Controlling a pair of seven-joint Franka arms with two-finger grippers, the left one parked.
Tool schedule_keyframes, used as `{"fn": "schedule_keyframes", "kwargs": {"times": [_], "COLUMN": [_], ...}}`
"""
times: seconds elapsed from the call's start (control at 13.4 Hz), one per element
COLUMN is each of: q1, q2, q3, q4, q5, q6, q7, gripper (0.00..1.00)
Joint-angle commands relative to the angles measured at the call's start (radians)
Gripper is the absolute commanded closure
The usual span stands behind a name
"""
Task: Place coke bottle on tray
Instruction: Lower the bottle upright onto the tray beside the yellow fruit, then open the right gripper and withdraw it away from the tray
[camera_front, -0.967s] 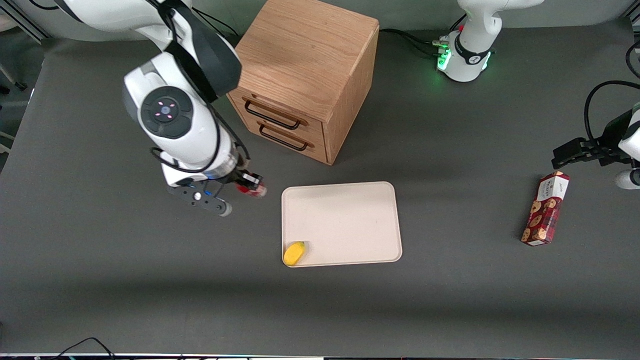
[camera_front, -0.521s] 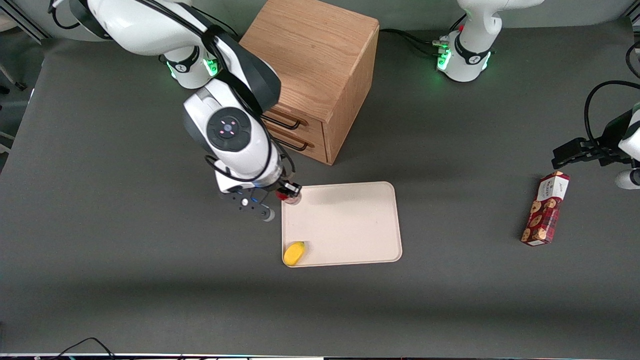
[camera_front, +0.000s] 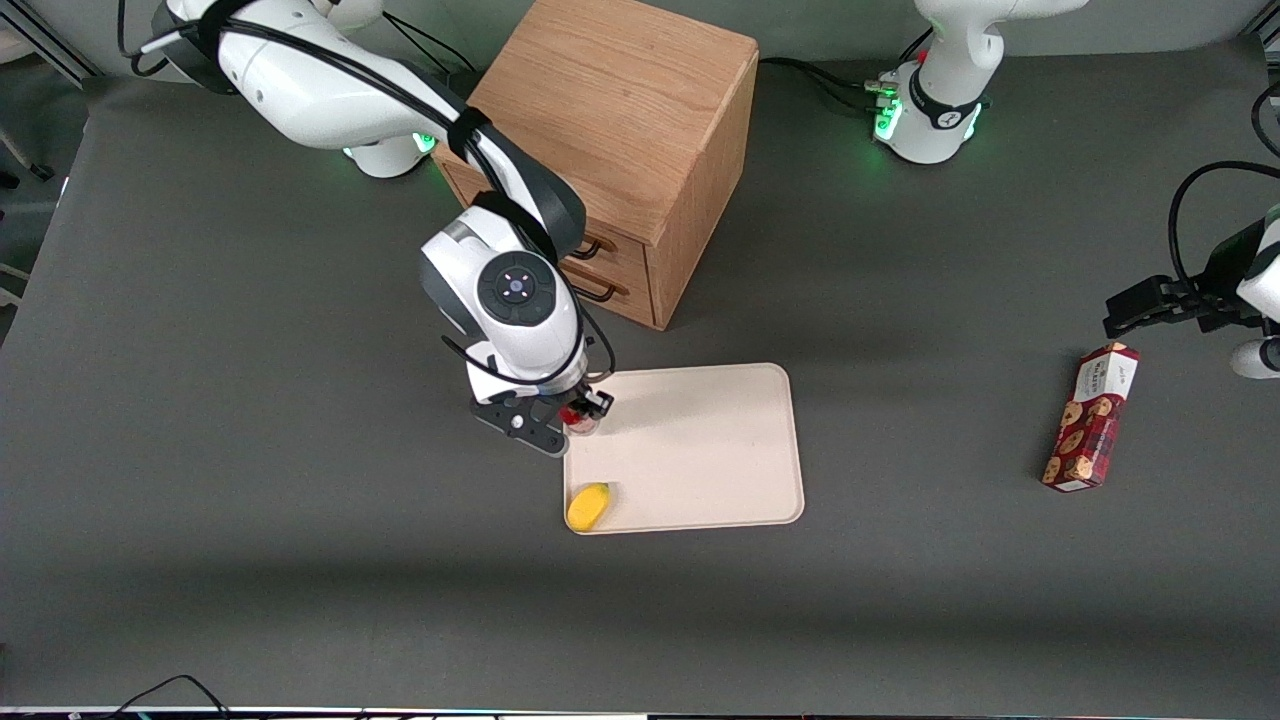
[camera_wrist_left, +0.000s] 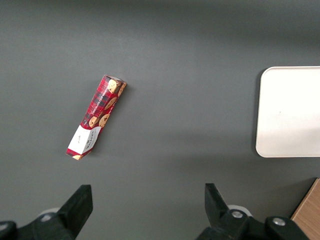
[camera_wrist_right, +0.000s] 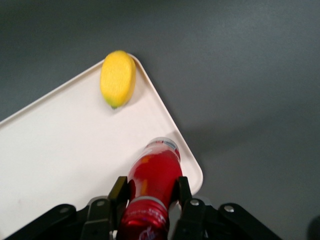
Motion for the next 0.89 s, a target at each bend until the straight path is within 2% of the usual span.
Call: {"fn": "schedule_keyframes", "kwargs": {"times": [0.0, 0.3, 0.37, 0.67, 0.74, 0.82], "q1": [0.007, 0.012, 0.012, 0.012, 0.012, 0.012], "q2": [0.016, 0.028, 0.028, 0.042, 0.042, 0.042], "q3": [0.007, 0.007, 0.007, 0.007, 0.007, 0.007], "q4": [0.003, -0.009, -0.009, -0.007, -0.009, -0.007], "q5": [-0.048, -0.046, -0.049, -0.057, -0.058, -0.072], "q6": [0.03, 0.064, 0.067, 0.093, 0.093, 0.093], "q7": [0.054, 0.056, 0.056, 0.07, 0.068, 0.07], "gripper": [1.0, 1.0, 0.92, 0.35, 0.12, 0.0]}}
